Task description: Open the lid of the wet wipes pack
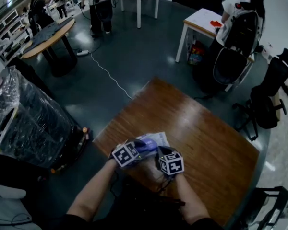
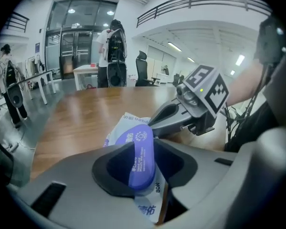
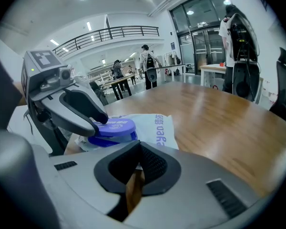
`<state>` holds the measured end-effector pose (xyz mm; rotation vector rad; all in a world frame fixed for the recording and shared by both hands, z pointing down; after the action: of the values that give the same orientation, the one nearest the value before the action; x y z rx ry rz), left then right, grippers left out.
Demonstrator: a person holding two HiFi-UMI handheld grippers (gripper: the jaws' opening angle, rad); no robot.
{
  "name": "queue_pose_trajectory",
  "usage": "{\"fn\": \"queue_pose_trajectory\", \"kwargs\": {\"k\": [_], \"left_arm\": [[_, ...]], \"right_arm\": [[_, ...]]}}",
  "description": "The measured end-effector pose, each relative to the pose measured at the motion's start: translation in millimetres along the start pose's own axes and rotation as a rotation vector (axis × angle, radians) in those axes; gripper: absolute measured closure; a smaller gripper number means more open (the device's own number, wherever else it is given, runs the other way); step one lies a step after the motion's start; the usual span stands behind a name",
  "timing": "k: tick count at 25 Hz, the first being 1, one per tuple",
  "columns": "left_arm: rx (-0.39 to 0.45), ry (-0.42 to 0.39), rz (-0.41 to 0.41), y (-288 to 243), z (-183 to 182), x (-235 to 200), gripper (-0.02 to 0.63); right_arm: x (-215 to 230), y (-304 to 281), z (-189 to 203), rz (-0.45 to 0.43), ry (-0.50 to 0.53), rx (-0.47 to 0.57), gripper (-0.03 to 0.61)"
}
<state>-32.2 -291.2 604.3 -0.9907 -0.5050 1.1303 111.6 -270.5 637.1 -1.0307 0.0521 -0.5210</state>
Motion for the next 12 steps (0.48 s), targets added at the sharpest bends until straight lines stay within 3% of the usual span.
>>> {"fn": "queue_pose_trajectory", "kwargs": {"k": [5, 12], "left_arm": [[0.085, -0.001, -0.008, 17.3, -10.3, -1.5, 0.557], [0.138, -0.022, -0.079, 37.7, -21.8, -24.8, 0.594]], "right_arm": [[1.0, 0.5, -0.7, 0.014, -0.005, 0.001, 0.567], [-0.6, -0.1, -1.3, 0.029, -0.002, 0.005, 0.567]]}}
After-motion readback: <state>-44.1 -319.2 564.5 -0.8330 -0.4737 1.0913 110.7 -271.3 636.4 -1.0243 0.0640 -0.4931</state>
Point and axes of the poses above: the fingertips, and each gripper's own axes: y backward along the fingers, x to its right, z out of its underside, the point moved 8 cm from there along y, backward along the fingers, and after that the axes turned 13 degrees about -x, right-handed, at the moved point
